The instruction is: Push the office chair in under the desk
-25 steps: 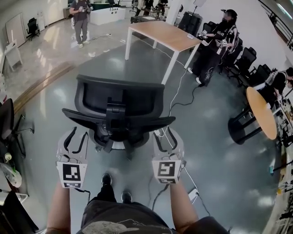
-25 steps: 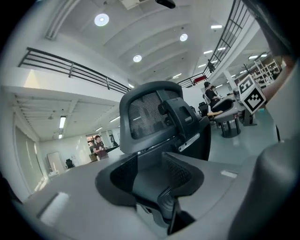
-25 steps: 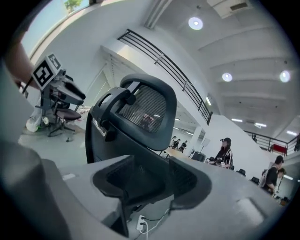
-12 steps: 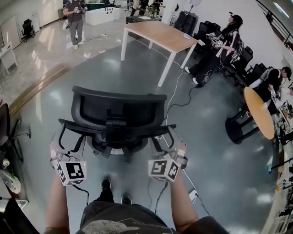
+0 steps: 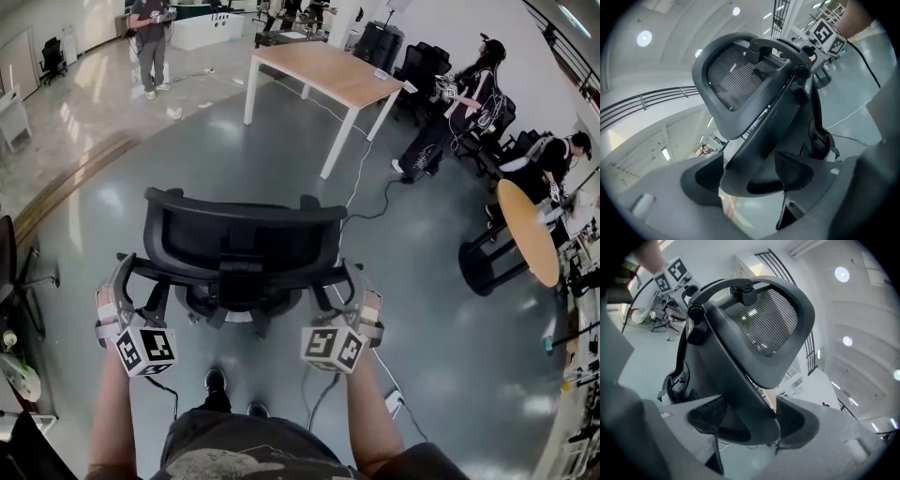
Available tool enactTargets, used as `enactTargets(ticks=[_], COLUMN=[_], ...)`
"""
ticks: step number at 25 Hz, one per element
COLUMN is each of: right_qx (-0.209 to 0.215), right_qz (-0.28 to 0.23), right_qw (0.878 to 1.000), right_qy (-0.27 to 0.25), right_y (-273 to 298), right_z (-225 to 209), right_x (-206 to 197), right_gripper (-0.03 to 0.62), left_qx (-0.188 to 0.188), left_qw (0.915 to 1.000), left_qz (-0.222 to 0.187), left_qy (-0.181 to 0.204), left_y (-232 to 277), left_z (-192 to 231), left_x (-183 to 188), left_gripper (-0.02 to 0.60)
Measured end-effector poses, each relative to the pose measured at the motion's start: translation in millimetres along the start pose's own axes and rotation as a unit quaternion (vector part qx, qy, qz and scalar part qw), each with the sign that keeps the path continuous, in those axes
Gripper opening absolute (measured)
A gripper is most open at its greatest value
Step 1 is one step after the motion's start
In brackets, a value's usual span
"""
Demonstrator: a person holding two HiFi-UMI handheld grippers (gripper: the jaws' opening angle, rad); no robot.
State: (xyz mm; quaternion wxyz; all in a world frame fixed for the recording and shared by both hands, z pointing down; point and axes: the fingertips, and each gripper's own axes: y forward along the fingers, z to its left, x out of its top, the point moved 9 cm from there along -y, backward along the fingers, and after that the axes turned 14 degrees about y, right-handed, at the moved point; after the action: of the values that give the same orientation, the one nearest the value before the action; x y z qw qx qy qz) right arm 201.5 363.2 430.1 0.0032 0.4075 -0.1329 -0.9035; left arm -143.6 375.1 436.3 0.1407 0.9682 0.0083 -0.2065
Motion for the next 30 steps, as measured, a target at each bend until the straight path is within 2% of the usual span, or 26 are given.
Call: enactTargets(ticks=[4, 10, 16, 21, 26, 30], right_qx=[-0.009, -0.003, -0.010, -0.030, -0.032, -0.034], right_qz=[0.005, 0.023, 0.039, 0.097, 0.086, 0.110], right_qw=[1.000, 0.999, 0.998, 0.993, 0.994, 0.992], right_qy=[-0.026, -0.036, -0.039, -0.051, -0.050, -0.054], right_y=[10, 8, 11, 18, 27, 55], right_z=[1, 1, 2, 7, 12, 10], right_x=[1, 9, 8, 11, 8, 25], right_gripper=[0.313, 0.293, 0.290, 0.285, 0.282, 0.278], left_qx=[-0.001, -0.024, -0.020, -0.020, -0.013, -0.021], left_qw=[0.9996, 0.9977, 0.9971, 0.9960, 0.9960, 0.9954], left_qz=[0.005, 0.043, 0.033, 0.031, 0.026, 0.016], left_qy=[0.027, 0.046, 0.066, 0.081, 0.084, 0.092], left_y=[17, 25, 33, 36, 48, 80], left_z=[6, 8, 6, 3, 3, 22], left_x=[1, 8, 8, 9, 3, -4], left_gripper=[0.360, 0.334, 0.322, 0.313, 0.311, 0.307])
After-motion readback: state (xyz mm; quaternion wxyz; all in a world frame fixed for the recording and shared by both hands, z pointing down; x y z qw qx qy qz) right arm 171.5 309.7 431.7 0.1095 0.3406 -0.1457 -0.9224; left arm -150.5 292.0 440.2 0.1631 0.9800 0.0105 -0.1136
